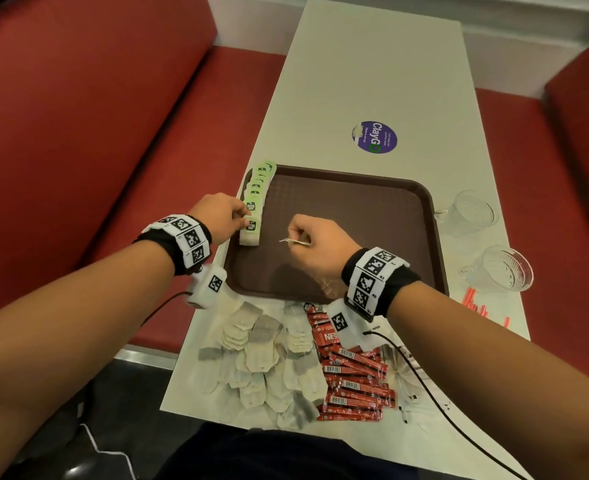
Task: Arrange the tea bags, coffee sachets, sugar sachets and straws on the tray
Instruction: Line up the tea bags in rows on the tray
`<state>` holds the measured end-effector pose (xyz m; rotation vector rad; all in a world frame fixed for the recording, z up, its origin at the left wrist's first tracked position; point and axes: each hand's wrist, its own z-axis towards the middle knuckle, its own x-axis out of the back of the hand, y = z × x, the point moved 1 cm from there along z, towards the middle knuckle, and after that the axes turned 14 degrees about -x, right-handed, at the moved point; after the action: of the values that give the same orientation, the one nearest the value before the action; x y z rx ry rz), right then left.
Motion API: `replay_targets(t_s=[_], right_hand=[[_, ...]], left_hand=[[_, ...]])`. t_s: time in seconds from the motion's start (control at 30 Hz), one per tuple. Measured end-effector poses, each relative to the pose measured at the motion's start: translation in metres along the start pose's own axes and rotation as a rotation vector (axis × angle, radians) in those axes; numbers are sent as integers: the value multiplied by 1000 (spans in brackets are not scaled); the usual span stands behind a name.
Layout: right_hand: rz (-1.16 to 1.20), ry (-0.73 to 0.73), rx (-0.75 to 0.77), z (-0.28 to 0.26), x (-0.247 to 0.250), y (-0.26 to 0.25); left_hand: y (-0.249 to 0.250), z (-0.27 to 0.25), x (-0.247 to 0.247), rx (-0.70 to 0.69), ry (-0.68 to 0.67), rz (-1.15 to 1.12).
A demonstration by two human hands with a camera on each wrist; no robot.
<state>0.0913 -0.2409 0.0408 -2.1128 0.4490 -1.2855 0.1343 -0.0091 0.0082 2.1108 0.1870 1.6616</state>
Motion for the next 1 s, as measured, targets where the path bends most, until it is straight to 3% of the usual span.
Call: replay_targets(t_s=[0.3,0.5,0.77,0.9,1.0], right_hand=[[33,-17,-37,8,1,12],[76,-24,-81,9,-1,16],[51,-14,-100,11,2,16],[-16,14,-72,15,5,18],[15,56,-93,18,7,18]], left_hand=[[-12,42,-3,192,67,32],[-4,49,-5,187,90,122],[12,64,-19,228,-11,184],[18,56,-9,166,16,143],[38,34,4,-26,148,-141]])
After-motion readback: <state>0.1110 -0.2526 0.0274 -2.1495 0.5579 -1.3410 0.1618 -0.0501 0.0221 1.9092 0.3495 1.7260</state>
